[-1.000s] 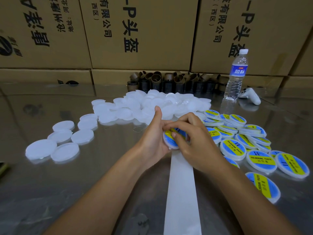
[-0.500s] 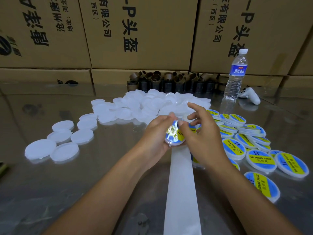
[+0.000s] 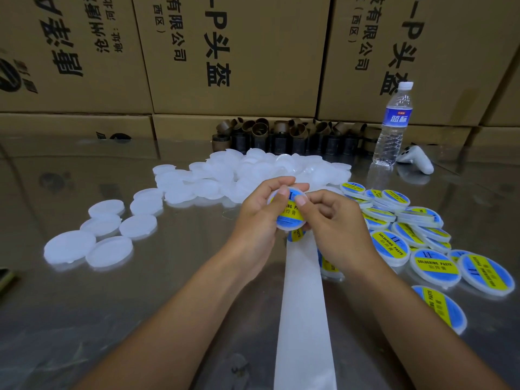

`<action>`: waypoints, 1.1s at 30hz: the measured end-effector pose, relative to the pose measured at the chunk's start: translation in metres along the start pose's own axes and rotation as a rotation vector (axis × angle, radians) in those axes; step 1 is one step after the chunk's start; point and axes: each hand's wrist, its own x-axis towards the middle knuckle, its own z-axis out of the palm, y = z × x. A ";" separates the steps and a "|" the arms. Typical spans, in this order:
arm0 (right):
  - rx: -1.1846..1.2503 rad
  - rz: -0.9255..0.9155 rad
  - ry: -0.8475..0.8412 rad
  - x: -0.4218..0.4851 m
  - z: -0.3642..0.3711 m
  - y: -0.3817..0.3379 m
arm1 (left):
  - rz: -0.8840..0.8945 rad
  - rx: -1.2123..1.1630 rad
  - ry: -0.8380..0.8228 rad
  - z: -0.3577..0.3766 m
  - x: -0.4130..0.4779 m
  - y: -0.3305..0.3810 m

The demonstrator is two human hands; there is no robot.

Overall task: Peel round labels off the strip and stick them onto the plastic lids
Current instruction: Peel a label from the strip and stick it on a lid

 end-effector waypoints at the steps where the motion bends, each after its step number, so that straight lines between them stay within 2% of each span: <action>1: -0.005 -0.004 0.013 0.000 0.000 0.000 | -0.009 0.052 0.015 -0.001 0.000 -0.001; 5: -0.021 -0.013 0.077 0.001 -0.002 0.002 | -0.055 0.157 0.013 -0.002 -0.001 -0.005; 9: -0.049 -0.025 0.002 0.001 0.000 0.004 | -0.053 0.187 0.076 -0.004 0.000 -0.005; 13: -0.074 -0.035 -0.011 0.001 0.000 0.004 | -0.091 0.139 0.074 -0.005 0.000 -0.006; 19: 0.008 -0.002 0.098 0.002 -0.004 0.002 | -0.110 0.129 -0.020 -0.004 -0.001 -0.008; 26: -0.047 -0.001 0.014 0.001 -0.001 0.002 | -0.083 0.128 0.038 -0.006 0.000 -0.007; 33: -0.042 -0.001 0.028 0.001 0.000 0.002 | -0.079 0.117 0.024 -0.006 0.000 -0.007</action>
